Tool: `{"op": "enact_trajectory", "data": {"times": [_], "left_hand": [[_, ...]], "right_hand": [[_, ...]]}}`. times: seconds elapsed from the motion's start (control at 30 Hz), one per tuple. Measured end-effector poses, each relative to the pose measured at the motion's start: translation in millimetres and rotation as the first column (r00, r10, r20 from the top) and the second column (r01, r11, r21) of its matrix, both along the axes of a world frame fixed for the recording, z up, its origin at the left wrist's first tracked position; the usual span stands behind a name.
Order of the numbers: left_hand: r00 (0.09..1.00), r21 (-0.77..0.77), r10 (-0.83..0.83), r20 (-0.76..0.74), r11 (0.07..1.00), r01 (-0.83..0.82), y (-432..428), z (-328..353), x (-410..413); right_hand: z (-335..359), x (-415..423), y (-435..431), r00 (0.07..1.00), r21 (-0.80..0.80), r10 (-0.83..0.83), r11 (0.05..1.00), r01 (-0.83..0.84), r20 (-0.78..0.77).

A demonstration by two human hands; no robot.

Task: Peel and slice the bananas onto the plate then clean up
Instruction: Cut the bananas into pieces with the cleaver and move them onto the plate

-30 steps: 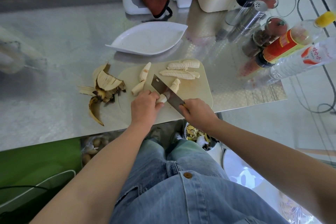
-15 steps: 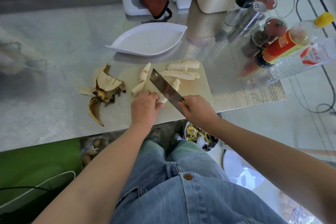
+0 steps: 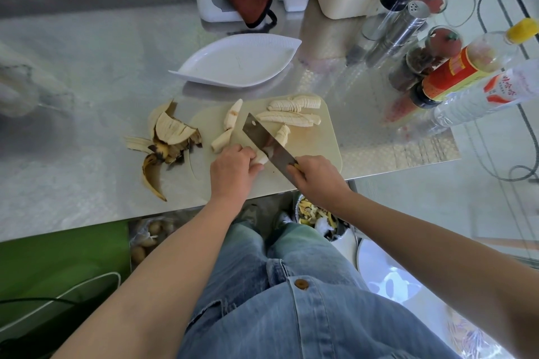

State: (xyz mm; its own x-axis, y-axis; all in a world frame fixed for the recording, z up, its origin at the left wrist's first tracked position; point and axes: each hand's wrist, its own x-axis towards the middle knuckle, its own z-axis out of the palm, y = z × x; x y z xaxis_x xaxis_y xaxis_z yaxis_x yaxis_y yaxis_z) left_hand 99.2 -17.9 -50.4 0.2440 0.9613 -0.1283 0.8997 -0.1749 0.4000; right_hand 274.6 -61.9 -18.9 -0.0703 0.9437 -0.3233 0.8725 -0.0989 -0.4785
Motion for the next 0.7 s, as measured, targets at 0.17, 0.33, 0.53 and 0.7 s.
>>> {"op": "enact_trajectory", "data": {"times": [0.17,0.33,0.53,0.7], "left_hand": [[1.0,-0.009,-0.001,-0.015,1.0,0.001,1.1,-0.8,0.3],[1.0,-0.009,-0.004,-0.012,1.0,0.004,1.3,-1.0,0.1],[1.0,-0.008,-0.007,-0.004,1.0,0.007,1.3,-1.8,0.0],[1.0,-0.007,-0.005,-0.002,1.0,0.005,0.9,-1.6,0.3]], "right_hand": [[5.2,-0.5,3.5,0.999,0.036,-0.006,0.999,0.007,-0.032],[5.8,-1.7,3.9,1.0,0.025,-0.001,1.0,0.002,-0.019],[6.5,-2.8,3.9,1.0,0.009,0.012,1.0,-0.012,0.001],[-1.2,-4.1,2.4,0.997,-0.071,0.057,0.996,-0.053,0.05]]}}
